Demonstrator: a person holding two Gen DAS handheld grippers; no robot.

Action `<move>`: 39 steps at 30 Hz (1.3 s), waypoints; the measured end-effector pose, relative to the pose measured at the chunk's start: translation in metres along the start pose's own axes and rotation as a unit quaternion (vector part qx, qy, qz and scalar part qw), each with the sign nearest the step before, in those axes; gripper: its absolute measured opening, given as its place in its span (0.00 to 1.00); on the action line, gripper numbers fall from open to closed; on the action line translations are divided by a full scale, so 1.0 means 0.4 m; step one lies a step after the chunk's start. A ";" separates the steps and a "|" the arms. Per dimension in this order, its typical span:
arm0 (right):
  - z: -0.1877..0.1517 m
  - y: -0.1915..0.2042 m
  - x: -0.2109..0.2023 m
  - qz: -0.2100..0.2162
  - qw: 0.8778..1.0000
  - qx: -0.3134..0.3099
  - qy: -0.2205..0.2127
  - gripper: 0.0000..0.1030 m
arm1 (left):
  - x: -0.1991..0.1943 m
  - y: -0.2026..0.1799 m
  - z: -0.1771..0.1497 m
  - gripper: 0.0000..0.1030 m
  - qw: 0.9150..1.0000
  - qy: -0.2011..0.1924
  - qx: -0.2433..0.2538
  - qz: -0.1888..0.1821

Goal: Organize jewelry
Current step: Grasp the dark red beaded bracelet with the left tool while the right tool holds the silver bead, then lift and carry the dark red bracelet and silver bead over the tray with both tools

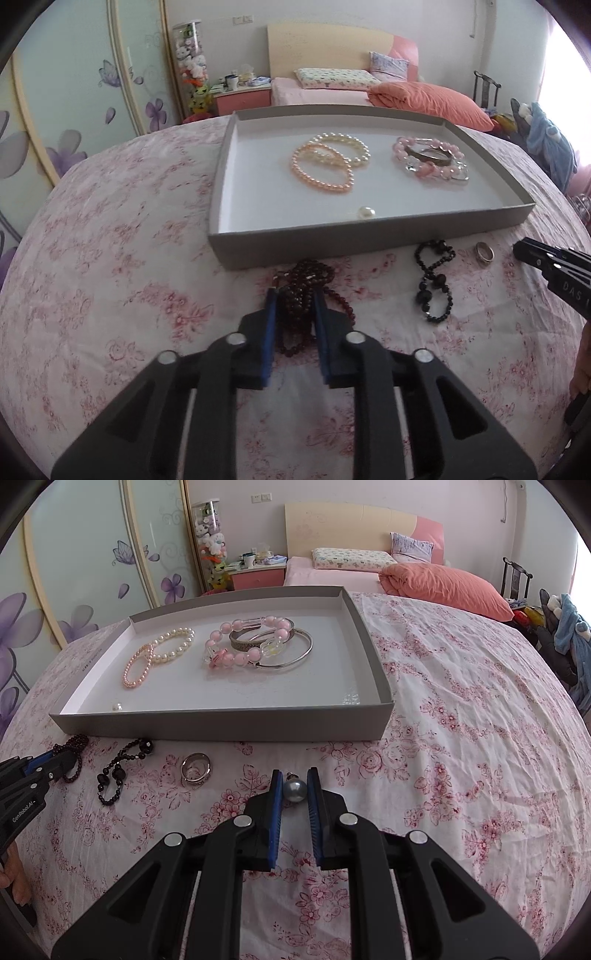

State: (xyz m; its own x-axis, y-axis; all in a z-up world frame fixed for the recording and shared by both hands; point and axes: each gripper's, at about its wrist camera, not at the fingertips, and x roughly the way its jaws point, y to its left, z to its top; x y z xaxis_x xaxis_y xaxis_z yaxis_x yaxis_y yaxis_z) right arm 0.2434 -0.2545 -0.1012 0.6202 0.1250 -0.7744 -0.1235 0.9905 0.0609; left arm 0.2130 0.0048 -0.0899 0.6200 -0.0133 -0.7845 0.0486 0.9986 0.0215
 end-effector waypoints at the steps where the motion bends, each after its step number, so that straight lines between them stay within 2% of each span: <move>1: 0.000 0.000 0.000 0.000 1.000 0.000 0.000 0.14 | -0.001 0.000 0.000 0.28 1.000 0.000 -0.001 0.003; 5: 0.001 0.000 0.000 0.002 1.000 0.002 0.000 0.14 | -0.003 0.005 0.000 0.31 1.000 0.001 -0.005 0.002; 7: 0.001 -0.002 0.000 0.003 1.000 0.002 0.000 0.14 | -0.003 0.013 0.000 0.40 1.000 0.002 -0.013 -0.003; 12: 0.001 -0.003 0.000 0.003 1.000 0.002 0.000 0.14 | -0.001 0.005 0.001 0.45 1.000 0.003 -0.006 -0.003; 22: 0.002 -0.003 0.001 0.004 1.000 0.003 0.000 0.14 | 0.000 0.004 0.002 0.45 1.000 0.004 -0.005 -0.004; 23: 0.002 -0.003 0.001 0.003 1.000 0.003 0.000 0.14 | -0.001 0.005 0.002 0.42 1.000 0.003 -0.004 -0.006; 25: 0.002 -0.003 0.001 0.002 1.000 0.001 0.000 0.14 | -0.001 0.003 0.002 0.28 1.000 0.001 -0.003 -0.006; 27: 0.002 -0.001 0.001 0.001 1.000 0.001 0.000 0.14 | -0.003 0.003 0.001 0.19 1.000 0.000 -0.003 -0.007; 31: 0.002 0.005 0.001 -0.003 1.000 -0.004 0.000 0.14 | -0.004 0.003 0.001 0.13 1.000 -0.001 -0.006 -0.010; 39: -0.001 0.025 -0.002 -0.015 1.000 -0.022 -0.001 0.14 | -0.006 0.011 0.002 0.12 1.000 -0.001 -0.014 -0.016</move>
State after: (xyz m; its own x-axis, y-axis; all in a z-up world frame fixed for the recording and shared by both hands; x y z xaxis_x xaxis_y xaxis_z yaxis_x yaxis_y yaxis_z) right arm 0.2413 -0.2446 -0.1004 0.6259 0.0950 -0.7741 -0.1379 0.9904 0.0101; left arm 0.2122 0.0093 -0.0873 0.6202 -0.0456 -0.7831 0.0465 0.9987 -0.0214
